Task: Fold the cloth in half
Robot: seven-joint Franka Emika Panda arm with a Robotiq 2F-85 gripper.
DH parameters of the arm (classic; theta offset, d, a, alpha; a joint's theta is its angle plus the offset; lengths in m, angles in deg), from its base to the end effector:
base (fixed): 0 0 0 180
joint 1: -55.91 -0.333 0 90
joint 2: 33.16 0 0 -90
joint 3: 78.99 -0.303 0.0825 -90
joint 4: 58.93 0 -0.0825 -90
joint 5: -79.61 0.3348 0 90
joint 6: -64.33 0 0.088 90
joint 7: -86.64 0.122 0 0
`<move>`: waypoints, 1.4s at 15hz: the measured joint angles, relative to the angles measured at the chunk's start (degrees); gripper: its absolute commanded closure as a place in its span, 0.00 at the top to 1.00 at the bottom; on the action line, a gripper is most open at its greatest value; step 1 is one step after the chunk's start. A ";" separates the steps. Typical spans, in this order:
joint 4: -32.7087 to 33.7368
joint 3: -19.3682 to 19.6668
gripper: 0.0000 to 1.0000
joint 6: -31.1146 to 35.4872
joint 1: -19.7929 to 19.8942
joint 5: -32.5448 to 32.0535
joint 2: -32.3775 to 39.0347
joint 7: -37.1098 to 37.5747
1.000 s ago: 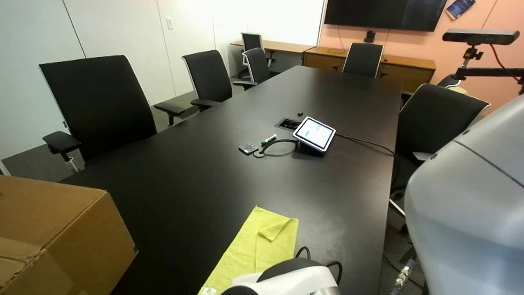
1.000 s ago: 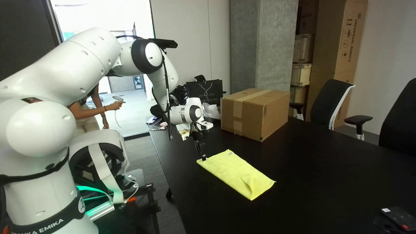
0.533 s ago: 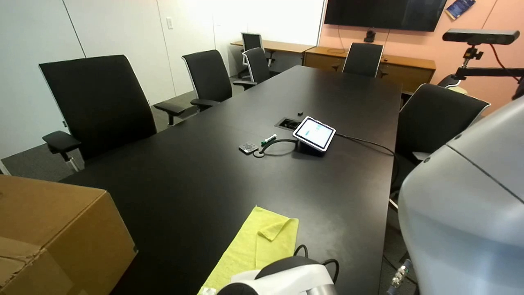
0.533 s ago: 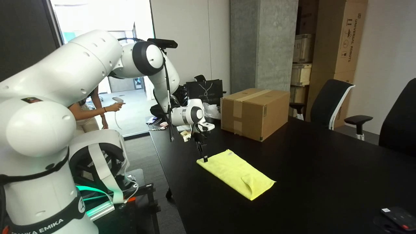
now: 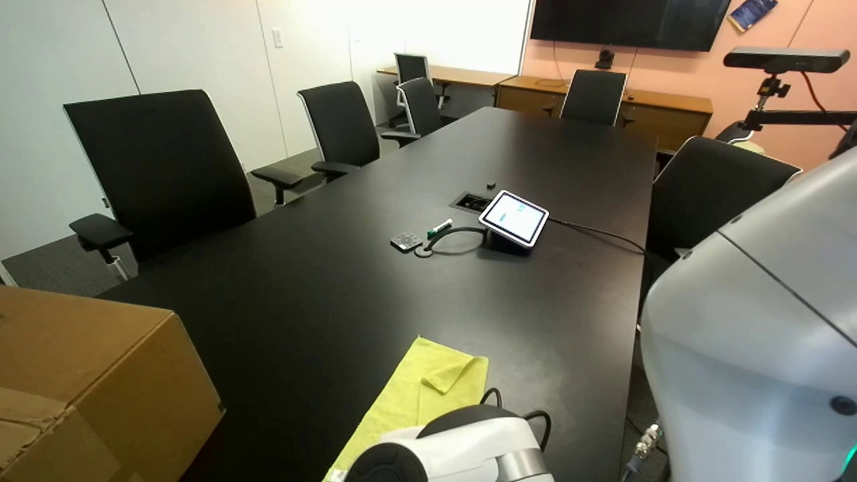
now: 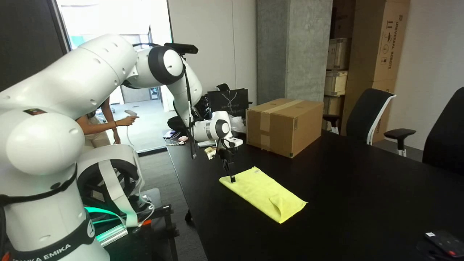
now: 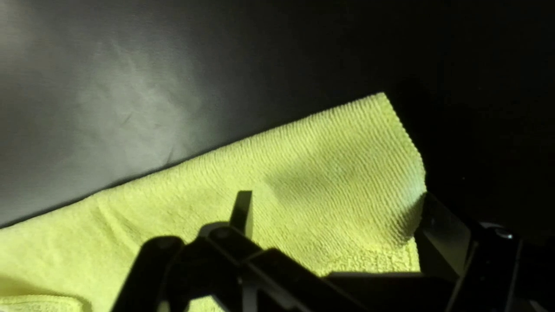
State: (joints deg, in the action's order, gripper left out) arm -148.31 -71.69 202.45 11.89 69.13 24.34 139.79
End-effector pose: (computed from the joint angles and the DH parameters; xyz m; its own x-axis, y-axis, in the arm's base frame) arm 0.4963 0.3756 0.0612 0.9947 -0.0817 0.0624 -0.0952 -0.9614 0.2581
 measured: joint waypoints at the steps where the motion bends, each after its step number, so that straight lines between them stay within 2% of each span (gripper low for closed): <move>1: 0.02 0.00 1.00 0.00 0.04 0.00 0.06 0.00; 12: 0.05 0.06 1.00 -0.08 0.04 0.00 0.08 0.00; 15: 0.05 0.07 0.69 -0.20 0.04 0.00 0.08 0.00; 16: 0.07 0.07 0.56 -0.24 0.04 0.00 0.08 0.00; 18: 0.13 0.07 0.42 -0.39 0.04 0.00 0.08 0.00; 21: 0.17 0.07 0.34 -0.54 0.03 0.00 0.08 0.00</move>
State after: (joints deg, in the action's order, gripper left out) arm -148.14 -71.62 201.91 11.92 69.12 24.42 139.79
